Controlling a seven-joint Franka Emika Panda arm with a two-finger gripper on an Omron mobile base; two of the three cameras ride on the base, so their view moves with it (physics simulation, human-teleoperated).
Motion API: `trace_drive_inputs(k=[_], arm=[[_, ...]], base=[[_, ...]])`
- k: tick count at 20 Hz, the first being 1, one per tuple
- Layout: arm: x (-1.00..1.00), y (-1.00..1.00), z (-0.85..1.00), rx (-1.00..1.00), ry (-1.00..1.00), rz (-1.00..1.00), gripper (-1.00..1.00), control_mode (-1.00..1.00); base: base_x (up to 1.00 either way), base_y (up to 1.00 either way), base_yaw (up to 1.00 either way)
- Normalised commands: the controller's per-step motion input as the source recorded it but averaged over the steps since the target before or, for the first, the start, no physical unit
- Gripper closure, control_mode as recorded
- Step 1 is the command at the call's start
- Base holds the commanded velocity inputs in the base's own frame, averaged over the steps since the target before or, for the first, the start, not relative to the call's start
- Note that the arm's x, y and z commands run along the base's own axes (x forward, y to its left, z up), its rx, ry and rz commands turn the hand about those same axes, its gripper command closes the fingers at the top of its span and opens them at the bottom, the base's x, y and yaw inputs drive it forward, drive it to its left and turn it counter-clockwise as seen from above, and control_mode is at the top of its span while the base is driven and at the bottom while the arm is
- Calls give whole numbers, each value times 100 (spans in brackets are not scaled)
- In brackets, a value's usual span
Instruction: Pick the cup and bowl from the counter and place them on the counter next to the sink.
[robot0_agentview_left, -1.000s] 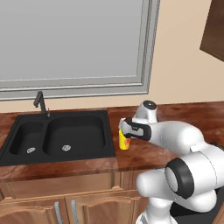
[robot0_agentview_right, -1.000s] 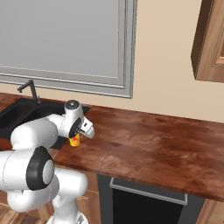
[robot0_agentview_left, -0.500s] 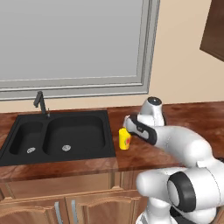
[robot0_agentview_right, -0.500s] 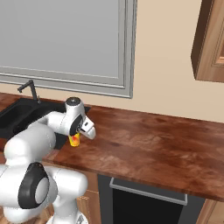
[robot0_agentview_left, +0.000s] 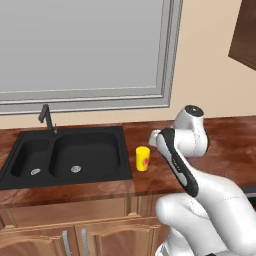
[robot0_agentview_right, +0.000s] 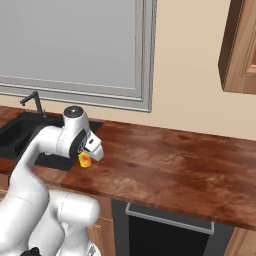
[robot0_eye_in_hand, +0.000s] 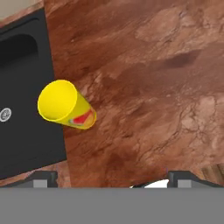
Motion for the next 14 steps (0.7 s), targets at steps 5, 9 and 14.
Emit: trace_drive_inputs(k=[5, 9, 14], arm=[[-87, -1, 62, 1, 0, 5, -100, -100], [-94, 0, 40, 0, 3, 10, -100, -100], [-70, 0, 45, 0, 3, 8, -100, -100]], base=[[0, 0, 0], [0, 0, 0], [0, 0, 0]])
